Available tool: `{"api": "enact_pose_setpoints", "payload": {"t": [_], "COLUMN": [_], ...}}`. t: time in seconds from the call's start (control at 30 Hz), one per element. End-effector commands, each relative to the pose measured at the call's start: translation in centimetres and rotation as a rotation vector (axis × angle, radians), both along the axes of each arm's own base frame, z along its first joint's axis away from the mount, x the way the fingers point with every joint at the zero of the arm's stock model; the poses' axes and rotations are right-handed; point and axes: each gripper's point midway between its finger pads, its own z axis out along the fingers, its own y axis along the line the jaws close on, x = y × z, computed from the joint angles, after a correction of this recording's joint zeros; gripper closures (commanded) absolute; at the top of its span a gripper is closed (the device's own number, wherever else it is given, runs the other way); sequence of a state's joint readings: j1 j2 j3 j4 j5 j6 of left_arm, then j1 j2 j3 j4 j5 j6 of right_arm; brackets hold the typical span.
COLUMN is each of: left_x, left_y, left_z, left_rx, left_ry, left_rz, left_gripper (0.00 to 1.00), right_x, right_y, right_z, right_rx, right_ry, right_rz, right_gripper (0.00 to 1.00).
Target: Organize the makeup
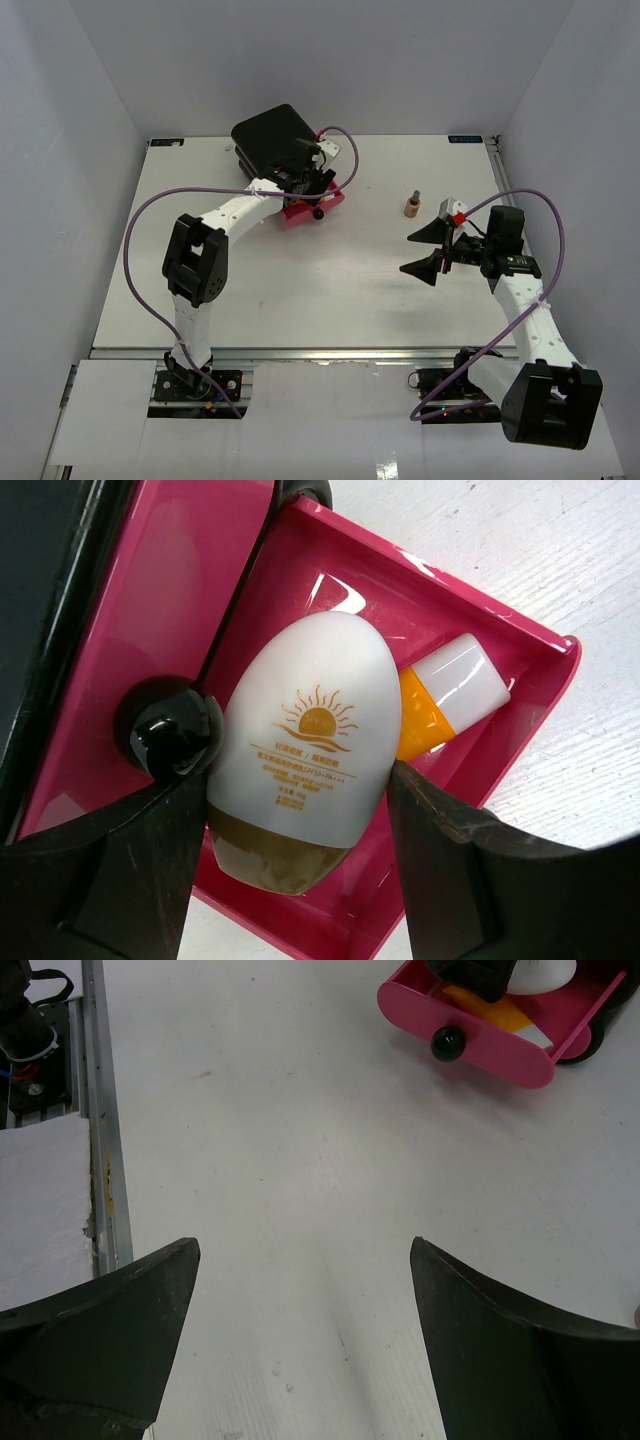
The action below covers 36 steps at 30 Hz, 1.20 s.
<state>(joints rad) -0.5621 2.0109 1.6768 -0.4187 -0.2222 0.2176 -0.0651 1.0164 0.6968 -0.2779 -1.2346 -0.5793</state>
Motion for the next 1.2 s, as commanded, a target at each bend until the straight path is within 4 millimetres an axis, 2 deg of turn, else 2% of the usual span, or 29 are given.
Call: {"api": "enact_pose_setpoints", "payload": {"t": [0.0,0.07,0.1,0.37,0.6,0.7,0.8,0.83,0.93,1.07,1.17], "left_x": [0.7,0.6,0.6,0.2,-1.4,-2.6,-4.4,-5.0,-7.6,-11.2,-13.4], "left_y": [-0.6,-0.6,-0.5,-0.9,-1.9,-2.3,-2.9,-3.0,-4.3,-5.4,-5.9], "left_z": [4.1,4.1,4.2,5.3,7.9,9.2,11.4,11.2,11.1,8.1,5.1], "left_rx": [-0.040,-0.040,-0.040,-0.064,-0.108,-0.151,-0.241,-0.259,-0.350,-0.403,-0.392], "left_ry": [-0.094,-0.094,-0.095,-0.107,-0.133,-0.135,-0.132,-0.116,-0.047,0.084,0.149], "left_rz": [0.002,0.000,0.000,-0.009,-0.042,-0.059,-0.099,-0.112,-0.192,-0.238,-0.244], "left_gripper": [0.22,0.03,0.02,0.02,0.03,0.06,0.17,0.22,0.49,0.76,0.77], "right_x": [0.1,0.1,0.1,0.1,0.1,0.2,0.2,0.2,0.2,0.3,0.4], "right_y": [0.0,0.0,0.0,-0.1,-0.1,-0.1,-0.1,-0.2,-0.2,-0.4,-0.6], "right_z": [0.7,0.8,0.8,0.7,0.7,0.7,0.7,0.7,0.7,0.7,0.7], "right_rx": [0.014,0.015,0.015,0.016,0.016,0.017,0.016,0.016,0.016,0.016,0.017], "right_ry": [-0.035,-0.035,-0.034,-0.033,-0.033,-0.030,-0.030,-0.032,-0.033,-0.033,-0.032], "right_rz": [0.017,0.017,0.017,0.014,0.013,0.012,0.012,0.010,0.009,0.001,-0.005], "right_gripper": [0.08,0.08,0.08,0.08,0.08,0.08,0.08,0.08,0.08,0.08,0.08]}}
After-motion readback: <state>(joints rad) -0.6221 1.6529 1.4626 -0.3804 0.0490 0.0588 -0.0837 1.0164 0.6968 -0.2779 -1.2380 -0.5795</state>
